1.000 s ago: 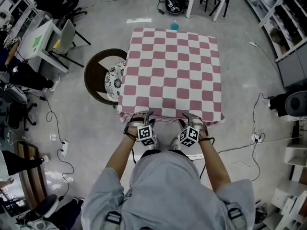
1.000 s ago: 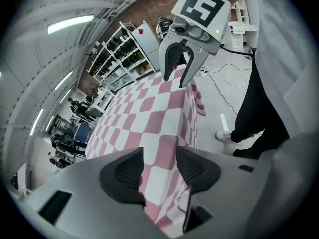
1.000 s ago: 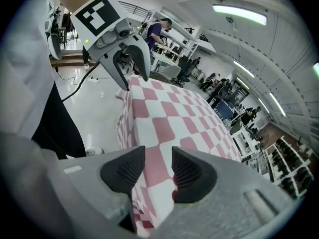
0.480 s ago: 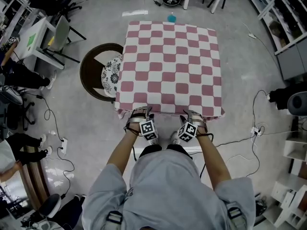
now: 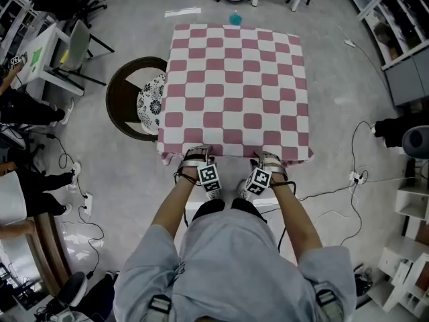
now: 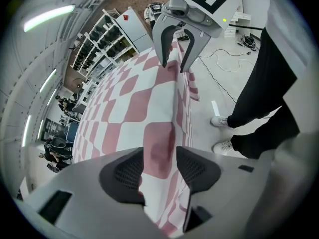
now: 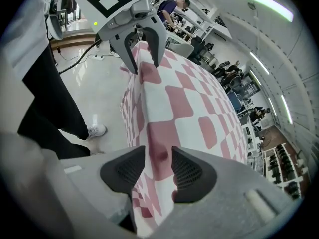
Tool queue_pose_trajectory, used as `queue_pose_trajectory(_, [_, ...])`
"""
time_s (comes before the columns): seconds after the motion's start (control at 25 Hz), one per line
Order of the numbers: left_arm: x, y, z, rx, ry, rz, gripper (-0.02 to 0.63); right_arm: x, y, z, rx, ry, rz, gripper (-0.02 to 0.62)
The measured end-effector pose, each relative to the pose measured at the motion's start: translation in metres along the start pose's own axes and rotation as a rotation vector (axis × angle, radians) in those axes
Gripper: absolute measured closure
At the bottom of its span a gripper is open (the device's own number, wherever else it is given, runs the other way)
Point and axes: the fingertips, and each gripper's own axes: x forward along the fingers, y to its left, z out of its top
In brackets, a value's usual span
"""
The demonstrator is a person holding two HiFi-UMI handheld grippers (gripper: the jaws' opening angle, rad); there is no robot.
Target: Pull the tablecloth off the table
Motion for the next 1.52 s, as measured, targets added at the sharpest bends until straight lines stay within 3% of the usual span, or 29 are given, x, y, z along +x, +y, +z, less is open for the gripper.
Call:
queue_pose_trajectory(0.28, [0.008, 0.001, -0.005, 0.029, 0.031, 0.003, 0.402, 0.007, 0.001, -0.003, -0.056, 0.048, -0.003, 0.445])
queue_pose_trajectory(0.88, [0.007, 0.000, -0.006, 0.066, 0.042, 0.022, 0.460, 0.005, -0.001, -0.005, -0.064, 0.037, -0.041, 0.480])
queue_pose_trajectory(1.28, [-0.010, -0.001, -0.003, 0.029, 0.014, 0.059, 0.589, -0.010, -0.001, -0.002, -0.066, 0.024, -0.060, 0.585])
queue_pose_trajectory(1.52, [-0.027, 0.003, -0.001, -0.062, -0.028, 0.104, 0.600, -0.025, -0.004, 0.002, 0.031, -0.040, -0.136, 0.588])
